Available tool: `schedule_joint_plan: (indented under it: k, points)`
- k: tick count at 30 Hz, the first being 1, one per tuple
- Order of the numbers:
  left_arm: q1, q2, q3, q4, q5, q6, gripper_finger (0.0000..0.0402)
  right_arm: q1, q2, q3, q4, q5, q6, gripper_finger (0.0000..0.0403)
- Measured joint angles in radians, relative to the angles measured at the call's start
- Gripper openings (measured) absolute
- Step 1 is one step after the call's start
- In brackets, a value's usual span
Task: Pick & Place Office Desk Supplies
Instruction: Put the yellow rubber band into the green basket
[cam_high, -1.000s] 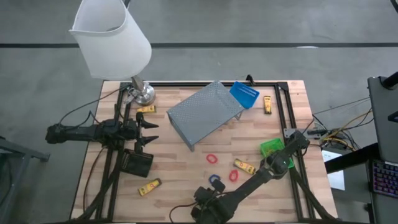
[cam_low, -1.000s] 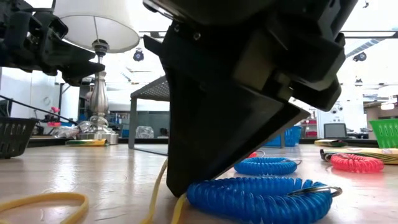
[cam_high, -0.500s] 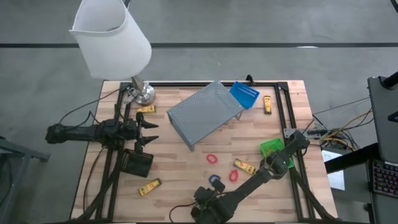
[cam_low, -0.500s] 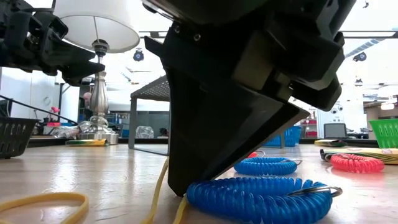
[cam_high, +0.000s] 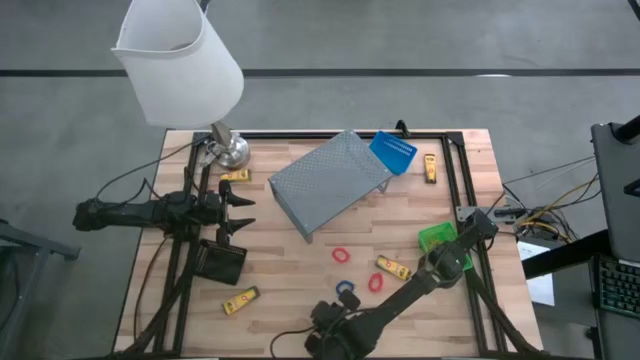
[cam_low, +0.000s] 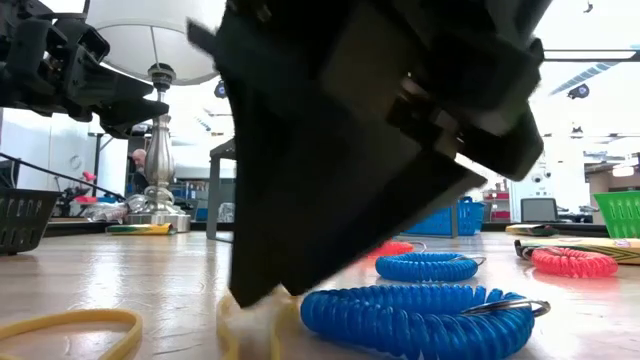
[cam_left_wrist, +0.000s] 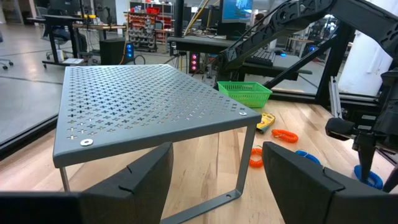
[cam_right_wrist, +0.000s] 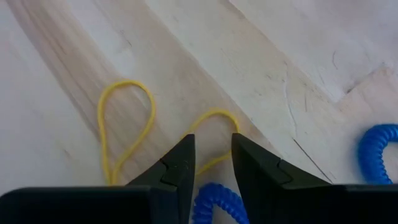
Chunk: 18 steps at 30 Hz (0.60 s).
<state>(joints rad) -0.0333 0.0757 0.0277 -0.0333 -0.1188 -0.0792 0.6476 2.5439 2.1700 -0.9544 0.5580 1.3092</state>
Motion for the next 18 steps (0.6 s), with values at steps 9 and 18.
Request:
schedule_joint_plan:
  k: [9,18]
  points:
    - [0.000,0.000,0.000,0.000,0.000,0.000,0.0253,-0.001,-0.007,0.000,-0.004,0.017,0.000,0.0100]
    - [0.000,0.000,0.000,0.000,0.000,0.000,0.0253,-0.003,-0.009,-0.004,-0.061,0.019,0.076,0.0104]
